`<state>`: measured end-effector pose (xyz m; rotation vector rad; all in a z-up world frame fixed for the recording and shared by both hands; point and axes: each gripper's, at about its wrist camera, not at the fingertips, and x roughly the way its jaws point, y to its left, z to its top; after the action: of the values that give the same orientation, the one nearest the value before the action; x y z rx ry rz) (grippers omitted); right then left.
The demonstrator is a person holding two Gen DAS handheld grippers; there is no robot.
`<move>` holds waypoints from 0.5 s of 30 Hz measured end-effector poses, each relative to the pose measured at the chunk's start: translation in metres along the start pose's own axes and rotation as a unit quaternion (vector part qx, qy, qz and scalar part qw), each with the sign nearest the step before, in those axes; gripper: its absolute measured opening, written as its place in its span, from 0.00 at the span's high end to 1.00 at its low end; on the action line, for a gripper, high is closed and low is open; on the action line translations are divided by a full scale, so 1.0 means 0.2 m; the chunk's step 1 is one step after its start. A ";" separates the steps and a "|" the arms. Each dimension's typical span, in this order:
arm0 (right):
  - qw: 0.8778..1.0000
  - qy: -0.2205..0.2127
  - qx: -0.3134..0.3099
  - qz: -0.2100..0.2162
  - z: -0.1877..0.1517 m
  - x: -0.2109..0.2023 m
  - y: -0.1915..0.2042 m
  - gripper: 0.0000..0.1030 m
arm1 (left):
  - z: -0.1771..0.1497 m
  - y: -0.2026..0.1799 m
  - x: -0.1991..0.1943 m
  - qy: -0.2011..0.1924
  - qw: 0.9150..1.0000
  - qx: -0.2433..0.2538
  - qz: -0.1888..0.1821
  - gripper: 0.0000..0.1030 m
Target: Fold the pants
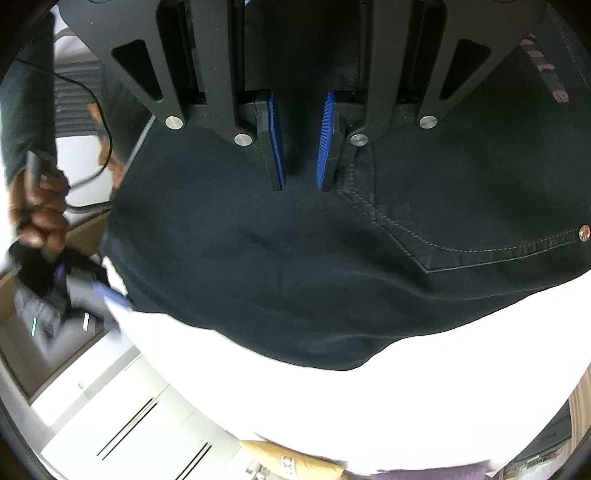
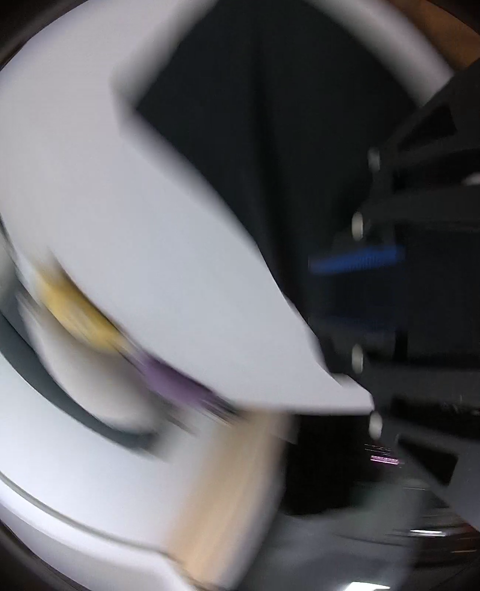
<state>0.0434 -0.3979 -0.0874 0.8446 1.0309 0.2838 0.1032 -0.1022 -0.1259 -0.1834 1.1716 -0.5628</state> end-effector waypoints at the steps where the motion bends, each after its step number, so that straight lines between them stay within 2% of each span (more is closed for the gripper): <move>1: 0.999 0.036 -0.023 0.022 -0.02 0.16 0.11 0.54 | -0.01 0.02 0.00 0.000 1.000 -0.005 -0.007 0.84; 3: 0.991 0.115 -0.035 0.062 -0.04 0.51 0.25 0.54 | -0.02 0.06 -0.02 -0.005 1.000 -0.019 -0.023 0.84; 4: 0.987 0.141 -0.036 0.068 -0.04 0.62 0.28 0.54 | -0.03 0.08 -0.04 -0.006 0.999 -0.023 -0.028 0.84; 7: 0.979 0.193 -0.027 0.052 -0.01 0.94 0.21 0.54 | -0.06 0.13 -0.05 -0.010 0.998 -0.032 -0.050 0.84; 8: 0.980 0.193 -0.019 0.045 0.03 0.99 0.17 0.69 | -0.08 0.15 -0.06 -0.013 0.998 -0.036 -0.058 0.84; 9: 0.983 0.181 -0.004 0.041 0.09 1.01 0.09 0.92 | -0.09 0.16 -0.06 -0.016 0.997 -0.039 -0.063 0.84; 10: 0.987 0.158 0.020 0.030 0.16 1.00 0.02 1.00 | -0.10 0.18 -0.06 -0.019 0.996 -0.043 -0.070 0.84; 12: 0.994 0.087 0.066 -0.002 0.29 0.89 -0.13 1.00 | -0.11 0.19 -0.07 -0.021 0.995 -0.051 -0.078 0.84; 13: 0.995 0.053 0.075 -0.043 0.34 0.81 -0.18 1.00 | -0.11 0.20 -0.07 -0.021 0.996 -0.050 -0.077 0.84; 14: 0.994 0.034 0.083 -0.064 0.36 0.72 -0.21 0.97 | -0.11 0.20 -0.08 -0.022 0.996 -0.049 -0.074 0.84; 15: 0.994 0.030 0.085 -0.059 0.36 0.64 -0.20 0.87 | -0.11 0.20 -0.08 -0.023 0.996 -0.048 -0.071 0.84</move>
<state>0.1627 -0.3855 -0.1814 0.9292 1.1681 0.1234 0.0910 -0.0562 -0.1382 -0.3625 1.1475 -0.6234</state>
